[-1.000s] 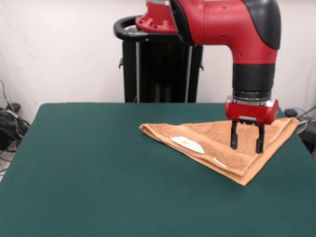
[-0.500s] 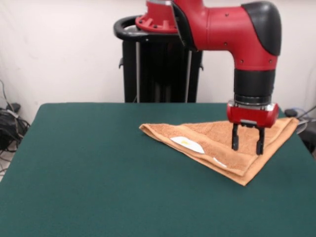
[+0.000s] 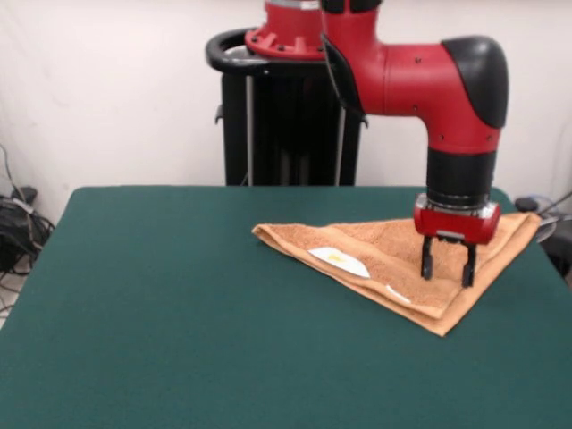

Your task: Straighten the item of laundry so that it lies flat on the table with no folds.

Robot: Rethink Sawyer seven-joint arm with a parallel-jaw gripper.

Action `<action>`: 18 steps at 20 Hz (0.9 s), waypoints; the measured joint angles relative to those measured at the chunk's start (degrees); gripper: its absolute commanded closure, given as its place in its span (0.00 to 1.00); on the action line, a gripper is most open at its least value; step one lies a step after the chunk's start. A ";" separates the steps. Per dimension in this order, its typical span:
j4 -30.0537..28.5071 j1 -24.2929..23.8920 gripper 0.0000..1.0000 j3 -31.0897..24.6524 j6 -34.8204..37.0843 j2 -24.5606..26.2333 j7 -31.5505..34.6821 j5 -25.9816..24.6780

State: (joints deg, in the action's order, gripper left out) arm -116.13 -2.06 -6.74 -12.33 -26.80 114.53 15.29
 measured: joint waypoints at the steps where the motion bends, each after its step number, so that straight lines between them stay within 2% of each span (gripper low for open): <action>1: 0.02 0.01 0.00 0.01 -0.39 0.42 0.00 0.00; 5: -0.12 0.30 0.00 -0.02 -4.10 2.25 0.00 -0.04; 18: -0.22 1.00 0.00 0.37 -5.07 2.37 0.00 -0.01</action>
State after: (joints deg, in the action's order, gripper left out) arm -116.35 -1.06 -6.36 -17.40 -24.43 114.53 15.28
